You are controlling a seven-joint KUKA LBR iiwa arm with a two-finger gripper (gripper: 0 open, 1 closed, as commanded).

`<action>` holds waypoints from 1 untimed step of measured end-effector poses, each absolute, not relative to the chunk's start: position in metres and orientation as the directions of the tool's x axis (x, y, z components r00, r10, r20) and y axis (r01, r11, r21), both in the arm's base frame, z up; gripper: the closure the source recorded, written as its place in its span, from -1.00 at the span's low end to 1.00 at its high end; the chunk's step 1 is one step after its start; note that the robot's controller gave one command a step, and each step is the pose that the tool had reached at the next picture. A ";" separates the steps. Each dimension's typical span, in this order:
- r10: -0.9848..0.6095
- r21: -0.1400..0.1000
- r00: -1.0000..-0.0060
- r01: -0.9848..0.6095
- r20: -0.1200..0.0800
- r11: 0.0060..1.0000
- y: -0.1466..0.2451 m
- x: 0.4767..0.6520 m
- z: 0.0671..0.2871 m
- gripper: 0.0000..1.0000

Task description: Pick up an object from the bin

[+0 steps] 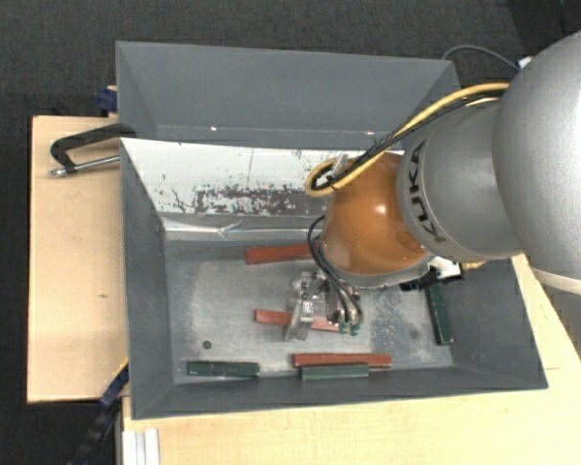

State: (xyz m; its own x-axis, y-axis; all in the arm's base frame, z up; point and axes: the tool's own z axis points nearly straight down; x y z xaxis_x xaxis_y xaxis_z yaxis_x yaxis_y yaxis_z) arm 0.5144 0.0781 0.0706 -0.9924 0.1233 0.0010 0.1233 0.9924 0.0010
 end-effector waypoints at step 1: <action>0.123 0.001 -0.992 0.123 0.001 0.992 0.078 0.514 0.071 1.00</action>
Offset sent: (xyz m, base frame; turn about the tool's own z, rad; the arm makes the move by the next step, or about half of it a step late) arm 0.0001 0.0000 0.0464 0.0000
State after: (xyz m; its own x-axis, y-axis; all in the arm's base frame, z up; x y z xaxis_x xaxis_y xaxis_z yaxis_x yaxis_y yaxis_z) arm 0.5144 0.0784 0.0705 -0.9924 0.1231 0.0010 0.1231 0.9924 0.0012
